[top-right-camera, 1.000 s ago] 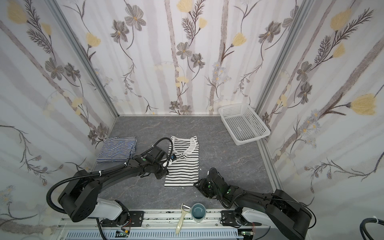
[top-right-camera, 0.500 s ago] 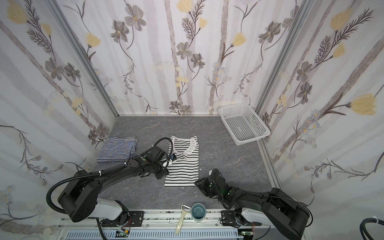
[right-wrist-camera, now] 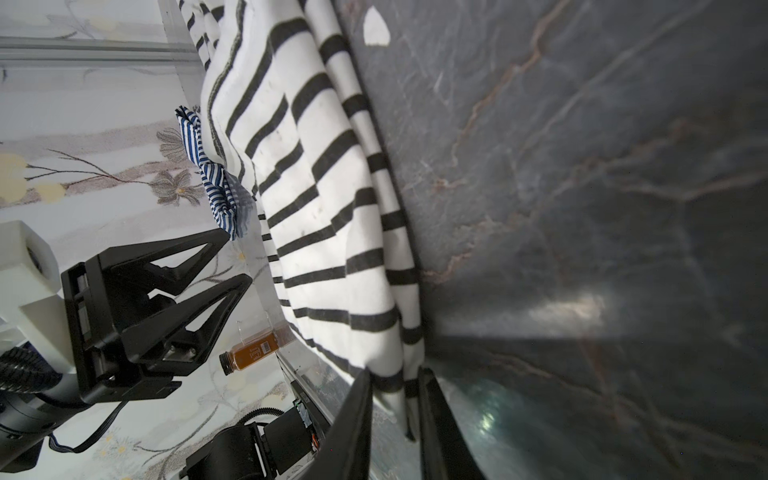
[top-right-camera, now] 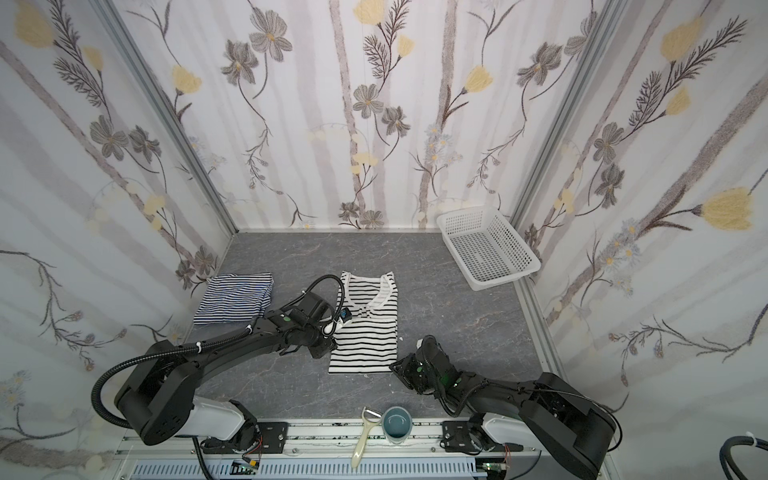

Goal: Fold and stack the tank tops

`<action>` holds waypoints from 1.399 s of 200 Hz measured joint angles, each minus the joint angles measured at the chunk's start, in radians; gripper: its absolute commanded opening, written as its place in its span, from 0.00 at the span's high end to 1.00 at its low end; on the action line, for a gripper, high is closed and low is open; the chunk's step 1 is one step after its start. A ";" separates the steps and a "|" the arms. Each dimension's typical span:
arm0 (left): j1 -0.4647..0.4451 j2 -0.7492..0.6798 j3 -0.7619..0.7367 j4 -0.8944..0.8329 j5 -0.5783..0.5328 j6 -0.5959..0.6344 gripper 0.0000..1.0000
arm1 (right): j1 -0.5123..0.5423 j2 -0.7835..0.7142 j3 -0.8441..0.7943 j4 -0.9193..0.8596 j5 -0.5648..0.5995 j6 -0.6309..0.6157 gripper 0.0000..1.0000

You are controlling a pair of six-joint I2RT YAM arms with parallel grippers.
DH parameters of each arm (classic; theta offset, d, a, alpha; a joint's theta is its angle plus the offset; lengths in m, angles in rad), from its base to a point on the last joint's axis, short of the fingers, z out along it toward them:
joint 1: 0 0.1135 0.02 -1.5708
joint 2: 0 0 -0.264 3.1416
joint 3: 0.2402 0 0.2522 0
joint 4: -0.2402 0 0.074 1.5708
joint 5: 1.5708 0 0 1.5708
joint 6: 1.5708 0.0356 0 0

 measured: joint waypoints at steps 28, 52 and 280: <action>0.000 -0.002 0.000 0.000 0.008 0.001 0.48 | -0.008 0.000 0.020 -0.018 0.000 -0.019 0.96; -0.005 -0.005 0.000 -0.001 0.018 0.005 0.48 | -0.009 0.012 0.041 -0.019 0.003 -0.039 1.00; -0.153 0.025 -0.061 0.003 0.174 0.048 0.64 | -0.141 0.142 0.278 -0.101 -0.083 -0.179 1.00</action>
